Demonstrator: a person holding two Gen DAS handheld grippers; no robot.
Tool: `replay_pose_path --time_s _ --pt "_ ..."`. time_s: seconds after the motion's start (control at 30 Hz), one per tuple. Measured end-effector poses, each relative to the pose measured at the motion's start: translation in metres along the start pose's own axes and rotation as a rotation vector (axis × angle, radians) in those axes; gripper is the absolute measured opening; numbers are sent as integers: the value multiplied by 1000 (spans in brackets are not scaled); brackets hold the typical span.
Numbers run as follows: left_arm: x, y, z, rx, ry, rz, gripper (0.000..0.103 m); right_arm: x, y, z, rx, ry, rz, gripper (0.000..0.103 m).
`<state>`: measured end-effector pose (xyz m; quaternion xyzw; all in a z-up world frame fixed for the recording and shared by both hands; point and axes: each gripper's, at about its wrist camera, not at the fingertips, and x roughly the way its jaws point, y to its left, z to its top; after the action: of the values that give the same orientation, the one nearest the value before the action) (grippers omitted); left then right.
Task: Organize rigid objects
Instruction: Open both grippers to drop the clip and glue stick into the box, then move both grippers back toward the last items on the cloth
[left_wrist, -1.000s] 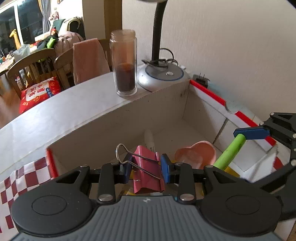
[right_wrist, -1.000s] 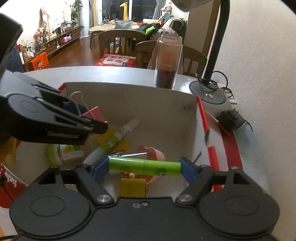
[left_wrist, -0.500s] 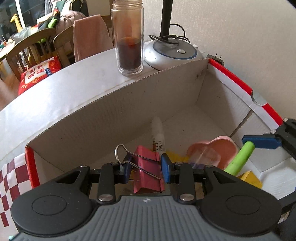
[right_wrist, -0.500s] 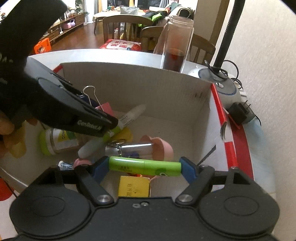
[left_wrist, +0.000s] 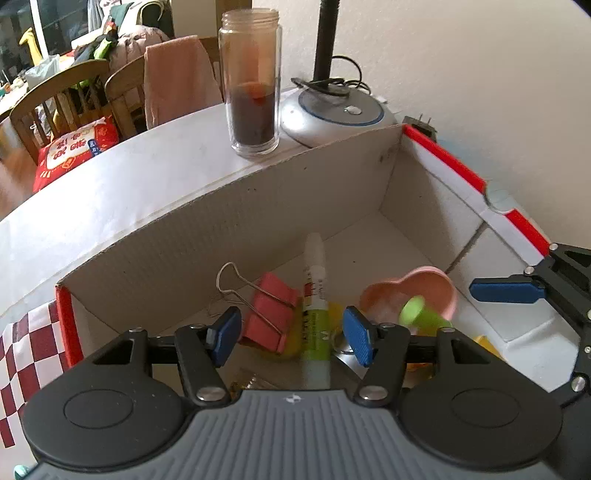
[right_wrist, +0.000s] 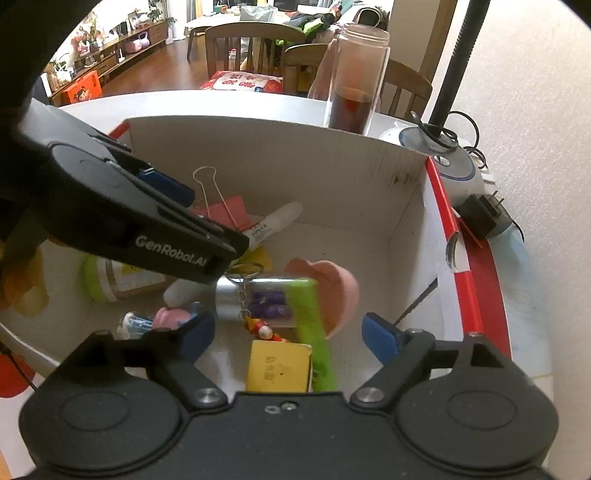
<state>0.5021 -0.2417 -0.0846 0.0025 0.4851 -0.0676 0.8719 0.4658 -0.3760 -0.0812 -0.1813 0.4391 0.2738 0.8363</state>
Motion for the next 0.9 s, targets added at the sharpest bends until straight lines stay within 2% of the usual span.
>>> replay_pose_path --time_s 0.4,0.43,0.5,0.73,0.9 --pt "-43 1 -11 7 -83 -7 61 -30 8 0 5 -50 -17 96" --pt "-48 1 -13 7 -91 -7 61 -33 8 0 6 -54 -19 97" --pt "-58 3 -16 5 -111 -13 70 -39 10 1 8 -63 -22 98" --pt "-95 13 -28 2 -179 -33 71 -64 22 3 12 -94 -26 100" --pt "-119 26 -42 -10 -219 -44 78 -81 36 5 17 -118 -14 101"
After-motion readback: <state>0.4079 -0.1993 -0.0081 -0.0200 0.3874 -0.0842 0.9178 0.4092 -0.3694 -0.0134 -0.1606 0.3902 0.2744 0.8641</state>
